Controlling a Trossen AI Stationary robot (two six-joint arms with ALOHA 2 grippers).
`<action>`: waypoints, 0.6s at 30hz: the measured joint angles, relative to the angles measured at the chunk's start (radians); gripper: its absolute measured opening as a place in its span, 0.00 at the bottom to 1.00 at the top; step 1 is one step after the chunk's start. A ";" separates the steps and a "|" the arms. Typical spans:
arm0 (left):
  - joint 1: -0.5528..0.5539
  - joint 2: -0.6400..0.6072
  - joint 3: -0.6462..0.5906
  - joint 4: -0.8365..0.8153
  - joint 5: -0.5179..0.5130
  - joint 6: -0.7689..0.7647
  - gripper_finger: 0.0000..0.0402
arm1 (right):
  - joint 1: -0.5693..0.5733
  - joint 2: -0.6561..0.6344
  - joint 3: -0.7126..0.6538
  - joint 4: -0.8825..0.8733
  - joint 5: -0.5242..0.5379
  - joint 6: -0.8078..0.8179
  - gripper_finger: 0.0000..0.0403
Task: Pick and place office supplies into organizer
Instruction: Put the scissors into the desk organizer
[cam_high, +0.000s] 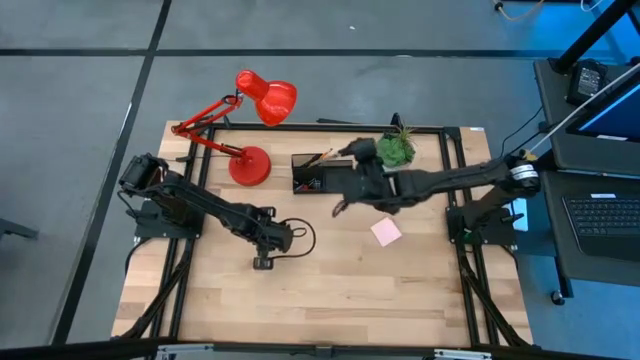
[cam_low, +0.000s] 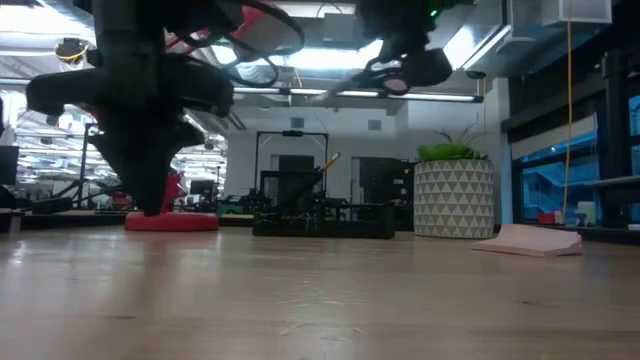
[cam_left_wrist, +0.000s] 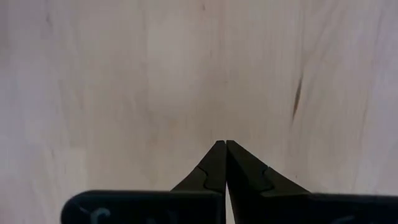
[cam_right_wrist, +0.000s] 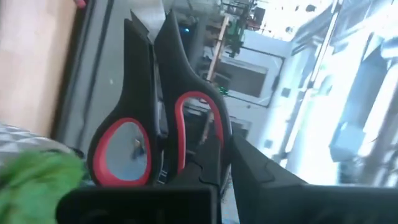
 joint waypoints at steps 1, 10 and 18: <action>-0.001 0.000 -0.005 0.001 0.000 -0.005 0.00 | -0.013 0.013 0.000 0.035 -0.002 -0.064 0.04; -0.009 0.000 -0.032 0.002 -0.004 -0.063 0.00 | -0.091 0.180 -0.001 0.328 -0.030 -0.453 0.04; -0.052 0.000 -0.032 0.002 -0.004 -0.090 0.01 | -0.134 0.286 -0.001 0.647 -0.064 -0.615 0.04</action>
